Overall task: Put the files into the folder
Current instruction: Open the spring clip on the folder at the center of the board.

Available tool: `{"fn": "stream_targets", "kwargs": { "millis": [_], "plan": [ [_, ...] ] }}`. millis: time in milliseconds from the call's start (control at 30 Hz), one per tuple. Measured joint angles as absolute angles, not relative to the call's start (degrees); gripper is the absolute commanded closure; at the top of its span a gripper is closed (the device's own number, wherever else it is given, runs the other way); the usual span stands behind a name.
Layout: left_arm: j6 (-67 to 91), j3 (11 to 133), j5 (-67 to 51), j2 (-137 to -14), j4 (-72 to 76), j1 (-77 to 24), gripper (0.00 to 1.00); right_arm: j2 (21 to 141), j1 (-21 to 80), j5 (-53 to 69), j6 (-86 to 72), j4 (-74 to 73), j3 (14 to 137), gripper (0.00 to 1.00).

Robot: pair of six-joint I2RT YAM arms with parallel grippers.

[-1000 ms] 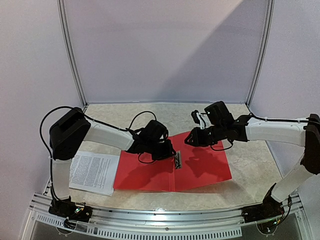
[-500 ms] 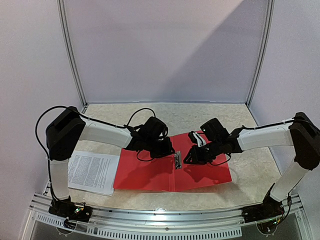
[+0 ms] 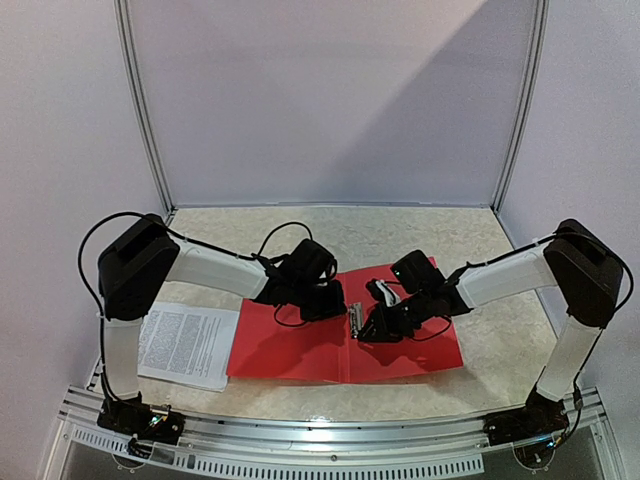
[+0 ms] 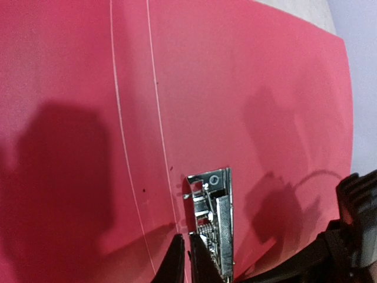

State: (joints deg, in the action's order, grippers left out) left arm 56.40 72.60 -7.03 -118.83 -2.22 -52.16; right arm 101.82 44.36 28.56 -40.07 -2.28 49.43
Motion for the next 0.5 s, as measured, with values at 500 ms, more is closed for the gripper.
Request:
{"fn": "stream_targets", "kwargs": {
  "millis": [500],
  "plan": [
    [56.62, 72.2, -8.16, -119.28, -1.89, -52.16, 0.99, 105.38, 44.38, 30.17, -42.85, 3.07, 49.71, 0.84]
  ]
}}
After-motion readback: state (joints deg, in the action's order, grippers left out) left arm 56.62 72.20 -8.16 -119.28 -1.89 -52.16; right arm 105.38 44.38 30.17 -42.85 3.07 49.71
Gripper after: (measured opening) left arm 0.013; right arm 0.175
